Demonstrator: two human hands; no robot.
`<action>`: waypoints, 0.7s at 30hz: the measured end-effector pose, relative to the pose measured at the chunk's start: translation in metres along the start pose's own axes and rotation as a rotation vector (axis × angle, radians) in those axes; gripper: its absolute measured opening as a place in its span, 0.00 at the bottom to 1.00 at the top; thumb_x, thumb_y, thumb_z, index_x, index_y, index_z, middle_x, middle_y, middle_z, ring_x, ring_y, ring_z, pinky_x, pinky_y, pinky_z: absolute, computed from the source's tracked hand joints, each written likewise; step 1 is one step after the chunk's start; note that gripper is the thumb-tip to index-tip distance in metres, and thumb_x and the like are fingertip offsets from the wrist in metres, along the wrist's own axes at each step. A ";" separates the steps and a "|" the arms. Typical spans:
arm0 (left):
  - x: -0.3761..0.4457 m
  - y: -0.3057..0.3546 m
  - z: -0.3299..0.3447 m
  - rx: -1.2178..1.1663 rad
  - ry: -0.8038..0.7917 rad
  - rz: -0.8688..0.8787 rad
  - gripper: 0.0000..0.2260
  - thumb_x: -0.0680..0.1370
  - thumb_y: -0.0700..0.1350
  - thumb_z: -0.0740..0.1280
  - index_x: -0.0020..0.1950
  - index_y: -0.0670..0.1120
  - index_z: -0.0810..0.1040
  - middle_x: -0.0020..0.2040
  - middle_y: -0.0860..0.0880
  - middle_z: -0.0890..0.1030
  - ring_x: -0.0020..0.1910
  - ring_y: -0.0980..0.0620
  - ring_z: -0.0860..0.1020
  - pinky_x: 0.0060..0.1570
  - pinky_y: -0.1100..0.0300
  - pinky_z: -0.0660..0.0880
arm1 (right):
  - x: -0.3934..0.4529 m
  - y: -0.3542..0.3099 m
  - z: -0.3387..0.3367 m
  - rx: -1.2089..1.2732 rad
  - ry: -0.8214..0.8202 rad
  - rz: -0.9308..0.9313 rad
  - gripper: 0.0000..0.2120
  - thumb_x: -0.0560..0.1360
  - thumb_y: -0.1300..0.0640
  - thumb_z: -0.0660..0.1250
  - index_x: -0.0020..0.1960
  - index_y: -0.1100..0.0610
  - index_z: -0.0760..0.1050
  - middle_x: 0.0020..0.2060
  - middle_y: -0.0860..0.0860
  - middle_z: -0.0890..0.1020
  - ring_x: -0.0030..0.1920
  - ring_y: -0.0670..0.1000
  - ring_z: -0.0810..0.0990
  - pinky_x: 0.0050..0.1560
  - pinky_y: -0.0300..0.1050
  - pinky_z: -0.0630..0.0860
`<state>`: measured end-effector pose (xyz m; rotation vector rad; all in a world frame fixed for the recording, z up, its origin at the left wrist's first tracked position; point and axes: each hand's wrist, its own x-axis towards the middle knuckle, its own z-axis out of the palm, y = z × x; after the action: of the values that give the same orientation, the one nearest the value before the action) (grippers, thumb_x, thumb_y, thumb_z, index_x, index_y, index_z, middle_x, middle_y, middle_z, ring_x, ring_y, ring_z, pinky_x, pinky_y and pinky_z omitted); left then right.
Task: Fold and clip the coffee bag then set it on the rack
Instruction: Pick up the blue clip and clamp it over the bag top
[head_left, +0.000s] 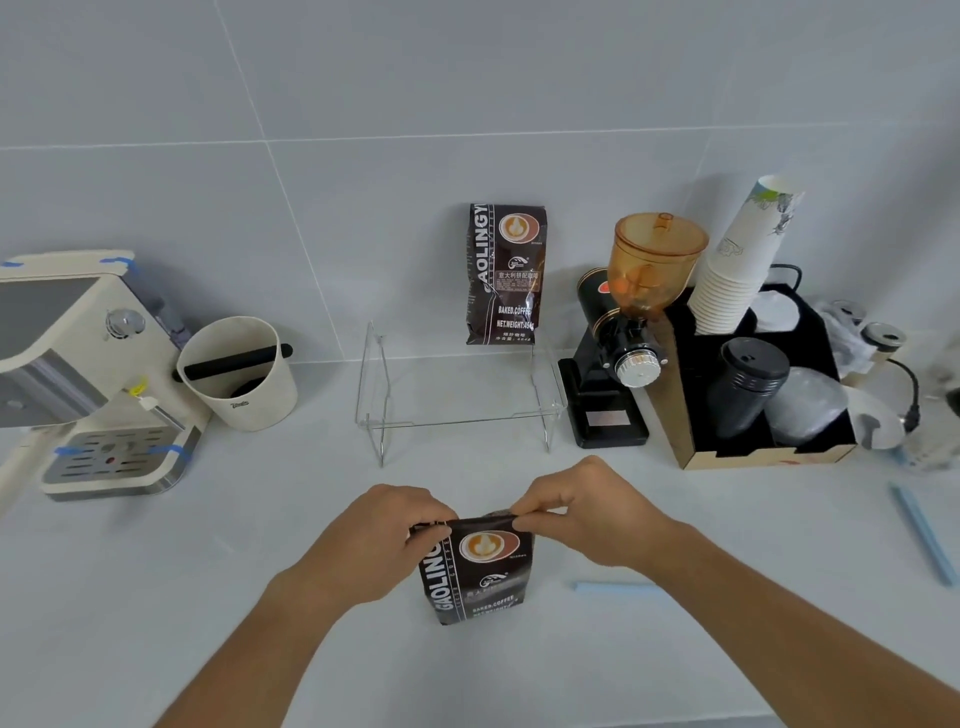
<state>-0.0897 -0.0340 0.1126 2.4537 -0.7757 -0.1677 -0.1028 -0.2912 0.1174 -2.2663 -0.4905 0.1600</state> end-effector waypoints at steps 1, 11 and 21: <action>0.000 0.000 0.001 0.000 0.004 -0.007 0.07 0.79 0.43 0.67 0.51 0.51 0.85 0.41 0.54 0.84 0.39 0.56 0.79 0.40 0.57 0.77 | -0.002 0.003 -0.002 0.053 0.006 0.046 0.03 0.72 0.57 0.74 0.46 0.53 0.86 0.41 0.49 0.89 0.43 0.42 0.84 0.41 0.26 0.76; -0.014 -0.008 0.009 -0.180 0.150 -0.144 0.08 0.74 0.37 0.73 0.46 0.50 0.86 0.39 0.59 0.85 0.41 0.59 0.80 0.33 0.77 0.70 | -0.053 0.120 -0.020 -0.209 0.023 0.572 0.10 0.75 0.54 0.65 0.39 0.48 0.82 0.34 0.39 0.78 0.36 0.39 0.75 0.40 0.31 0.68; -0.027 -0.015 0.013 -0.350 0.268 -0.316 0.18 0.73 0.34 0.73 0.44 0.59 0.84 0.44 0.65 0.86 0.43 0.63 0.83 0.42 0.75 0.76 | -0.096 0.189 0.017 -0.235 0.018 0.859 0.06 0.75 0.54 0.67 0.45 0.53 0.83 0.44 0.50 0.81 0.42 0.51 0.78 0.41 0.42 0.74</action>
<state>-0.1079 -0.0149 0.0925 2.1869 -0.2180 -0.0803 -0.1399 -0.4327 -0.0368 -2.5654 0.5304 0.5281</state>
